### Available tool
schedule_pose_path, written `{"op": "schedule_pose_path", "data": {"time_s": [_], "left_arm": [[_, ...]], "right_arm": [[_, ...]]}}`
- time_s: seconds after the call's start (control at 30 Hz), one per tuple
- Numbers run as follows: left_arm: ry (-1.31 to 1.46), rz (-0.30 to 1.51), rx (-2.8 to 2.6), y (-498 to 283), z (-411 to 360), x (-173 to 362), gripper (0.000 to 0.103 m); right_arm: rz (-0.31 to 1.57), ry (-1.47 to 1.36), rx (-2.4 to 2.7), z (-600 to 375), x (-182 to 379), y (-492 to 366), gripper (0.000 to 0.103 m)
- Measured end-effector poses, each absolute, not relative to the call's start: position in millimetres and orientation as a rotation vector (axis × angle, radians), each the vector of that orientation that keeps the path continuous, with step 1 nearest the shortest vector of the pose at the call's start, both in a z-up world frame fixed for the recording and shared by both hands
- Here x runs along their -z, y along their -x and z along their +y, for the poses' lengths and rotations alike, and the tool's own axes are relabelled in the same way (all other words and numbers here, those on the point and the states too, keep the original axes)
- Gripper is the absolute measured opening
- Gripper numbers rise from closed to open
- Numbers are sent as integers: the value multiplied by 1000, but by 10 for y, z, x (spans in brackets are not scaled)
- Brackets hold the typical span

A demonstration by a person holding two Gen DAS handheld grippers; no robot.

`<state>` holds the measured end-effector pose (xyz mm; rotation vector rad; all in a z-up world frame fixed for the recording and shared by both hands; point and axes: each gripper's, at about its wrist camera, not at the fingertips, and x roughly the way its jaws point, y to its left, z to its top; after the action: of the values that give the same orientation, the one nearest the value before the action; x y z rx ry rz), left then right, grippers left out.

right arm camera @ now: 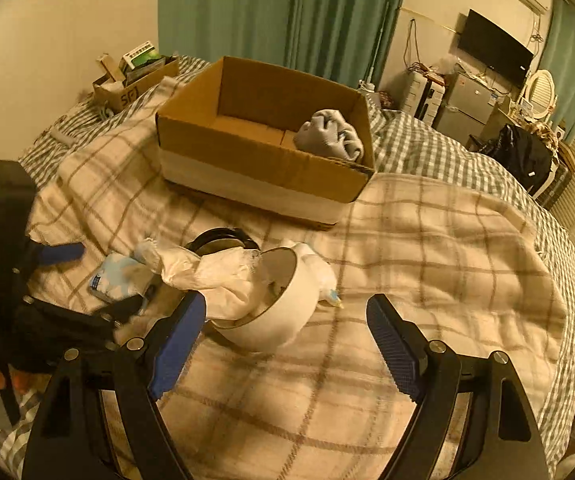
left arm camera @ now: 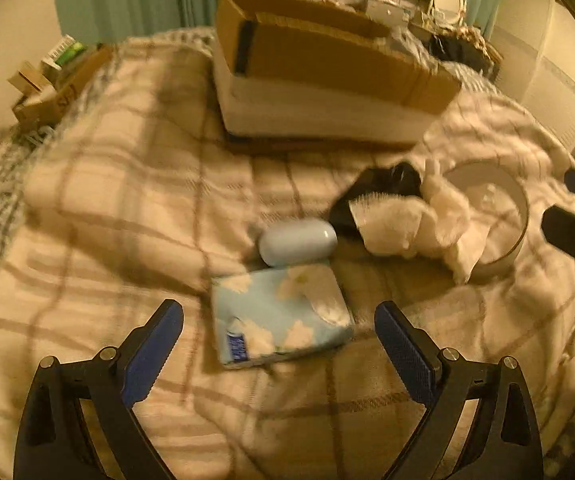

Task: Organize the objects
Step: 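Grasp the blue floral tissue pack with the left tool while the right tool grasps the white lace cloth, then carry the tissue pack and lace cloth into the box and release both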

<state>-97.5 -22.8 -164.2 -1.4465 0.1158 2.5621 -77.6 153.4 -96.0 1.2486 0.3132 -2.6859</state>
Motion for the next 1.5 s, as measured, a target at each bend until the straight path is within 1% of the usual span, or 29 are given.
{"op": "schedule_pose_path", "data": {"time_s": [0.03, 0.1, 0.2, 0.33, 0.5, 0.83, 0.9, 0.97, 1.0, 1.07, 1.17, 1.33, 1.5], "left_arm": [[1463, 110, -2550, 993, -226, 1692, 92], [1499, 81, -2518, 1045, -229, 1770, 78], [1489, 35, -2521, 1030, -274, 1753, 77], [1422, -2, -2565, 913, -353, 1526, 76], [1349, 14, -2651, 811, -506, 1215, 76], [1353, -26, -2704, 901, -777, 1120, 76], [1364, -38, -2695, 912, -786, 1156, 76], [1366, -34, -2686, 907, -782, 1180, 76], [1364, -36, -2680, 907, -782, 1188, 76], [1363, -41, -2673, 905, -783, 1197, 76], [1363, -49, -2668, 907, -787, 1205, 76], [1331, -34, -2677, 861, -757, 1156, 76], [1287, -14, -2676, 774, -702, 1050, 76]], "right_arm": [[319, -1249, 2683, 1529, 970, 774, 82], [327, -1244, 2684, 1518, 969, 756, 82], [335, -1230, 2689, 1491, 928, 736, 82], [327, -1189, 2680, 1424, 843, 669, 82], [357, -1150, 2632, 1230, 817, 638, 82], [354, -1297, 2530, 937, 1281, 978, 82], [356, -1328, 2523, 909, 1365, 1071, 77], [355, -1370, 2519, 900, 1432, 1157, 55], [353, -1382, 2520, 903, 1451, 1176, 52], [356, -1381, 2531, 908, 1443, 1158, 34], [356, -1372, 2540, 930, 1381, 1111, 23], [351, -1339, 2571, 961, 1216, 1000, 18], [315, -1276, 2592, 1021, 943, 846, 17]]}}
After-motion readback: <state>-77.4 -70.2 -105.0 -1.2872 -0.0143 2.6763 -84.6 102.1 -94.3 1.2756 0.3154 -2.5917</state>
